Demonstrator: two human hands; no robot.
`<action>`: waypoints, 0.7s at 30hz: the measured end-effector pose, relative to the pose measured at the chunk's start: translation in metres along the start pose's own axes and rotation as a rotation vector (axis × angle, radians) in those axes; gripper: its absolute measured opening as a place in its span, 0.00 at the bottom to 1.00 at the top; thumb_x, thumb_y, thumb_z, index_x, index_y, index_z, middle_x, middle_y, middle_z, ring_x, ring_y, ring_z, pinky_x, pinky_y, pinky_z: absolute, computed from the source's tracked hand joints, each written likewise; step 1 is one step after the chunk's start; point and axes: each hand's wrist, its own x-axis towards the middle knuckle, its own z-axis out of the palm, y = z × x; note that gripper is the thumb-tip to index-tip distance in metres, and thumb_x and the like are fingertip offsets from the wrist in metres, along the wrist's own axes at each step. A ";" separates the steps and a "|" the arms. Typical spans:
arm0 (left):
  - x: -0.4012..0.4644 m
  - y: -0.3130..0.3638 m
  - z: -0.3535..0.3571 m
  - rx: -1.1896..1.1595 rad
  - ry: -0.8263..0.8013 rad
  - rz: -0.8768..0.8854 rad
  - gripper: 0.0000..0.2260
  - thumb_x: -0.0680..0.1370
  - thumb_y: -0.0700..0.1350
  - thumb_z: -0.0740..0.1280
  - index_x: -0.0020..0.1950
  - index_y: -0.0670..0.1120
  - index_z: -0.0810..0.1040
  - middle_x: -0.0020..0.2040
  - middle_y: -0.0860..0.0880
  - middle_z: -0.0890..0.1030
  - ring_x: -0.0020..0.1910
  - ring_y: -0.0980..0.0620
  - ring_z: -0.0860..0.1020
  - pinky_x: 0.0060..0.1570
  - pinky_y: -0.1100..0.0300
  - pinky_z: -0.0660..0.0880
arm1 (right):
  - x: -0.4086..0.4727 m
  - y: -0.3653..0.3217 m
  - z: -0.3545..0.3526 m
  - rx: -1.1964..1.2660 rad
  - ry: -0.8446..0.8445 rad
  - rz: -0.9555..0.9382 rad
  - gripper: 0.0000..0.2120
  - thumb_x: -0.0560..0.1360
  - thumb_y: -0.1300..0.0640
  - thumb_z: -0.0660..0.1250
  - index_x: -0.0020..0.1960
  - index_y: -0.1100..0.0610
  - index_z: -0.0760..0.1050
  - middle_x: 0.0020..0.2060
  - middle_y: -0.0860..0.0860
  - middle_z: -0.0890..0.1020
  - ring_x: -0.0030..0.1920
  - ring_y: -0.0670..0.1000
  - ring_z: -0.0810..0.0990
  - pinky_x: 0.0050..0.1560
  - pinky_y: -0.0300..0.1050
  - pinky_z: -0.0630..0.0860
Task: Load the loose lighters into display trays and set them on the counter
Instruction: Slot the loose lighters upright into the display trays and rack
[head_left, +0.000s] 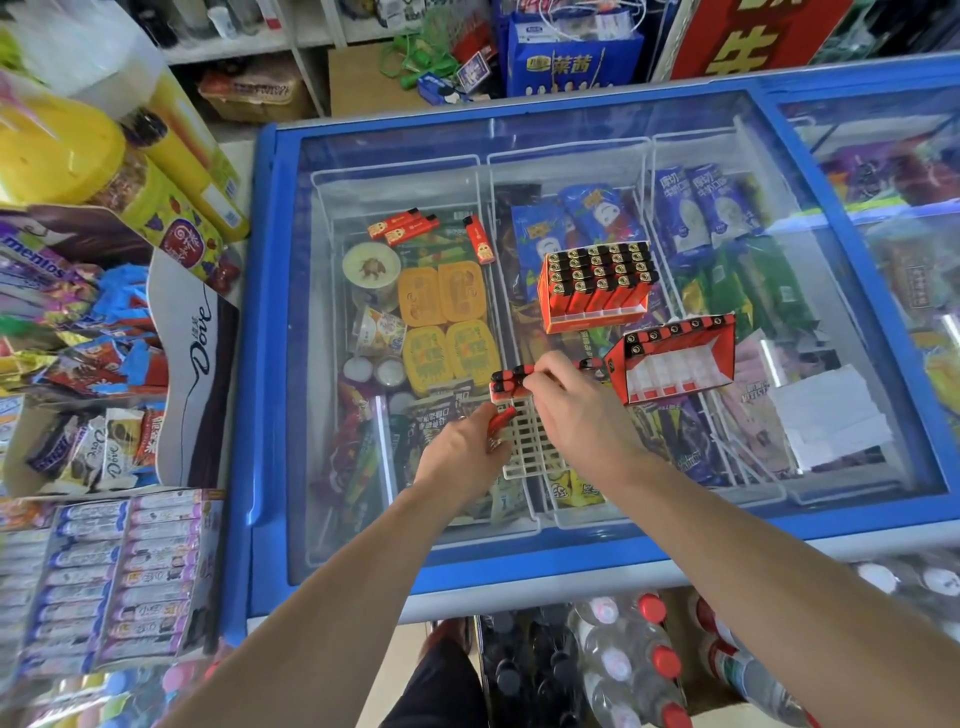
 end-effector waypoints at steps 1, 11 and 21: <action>-0.001 0.001 -0.001 -0.041 0.001 0.022 0.06 0.81 0.49 0.65 0.57 0.50 0.71 0.39 0.51 0.78 0.35 0.50 0.78 0.36 0.54 0.78 | 0.000 0.000 -0.002 0.029 0.025 0.014 0.07 0.76 0.69 0.69 0.53 0.63 0.79 0.50 0.56 0.77 0.31 0.52 0.76 0.26 0.46 0.76; -0.012 0.030 -0.013 -0.390 -0.090 0.071 0.06 0.83 0.48 0.57 0.54 0.55 0.72 0.37 0.49 0.78 0.32 0.53 0.74 0.31 0.58 0.73 | -0.017 -0.001 -0.025 0.680 0.094 0.507 0.09 0.77 0.61 0.67 0.55 0.52 0.80 0.47 0.46 0.81 0.39 0.42 0.79 0.39 0.32 0.75; -0.020 0.044 -0.012 -0.426 -0.045 0.155 0.04 0.82 0.50 0.66 0.55 0.54 0.74 0.46 0.53 0.82 0.40 0.55 0.83 0.41 0.56 0.81 | -0.027 0.004 -0.034 0.985 -0.014 0.672 0.10 0.76 0.59 0.70 0.54 0.46 0.78 0.44 0.54 0.81 0.38 0.50 0.84 0.38 0.43 0.80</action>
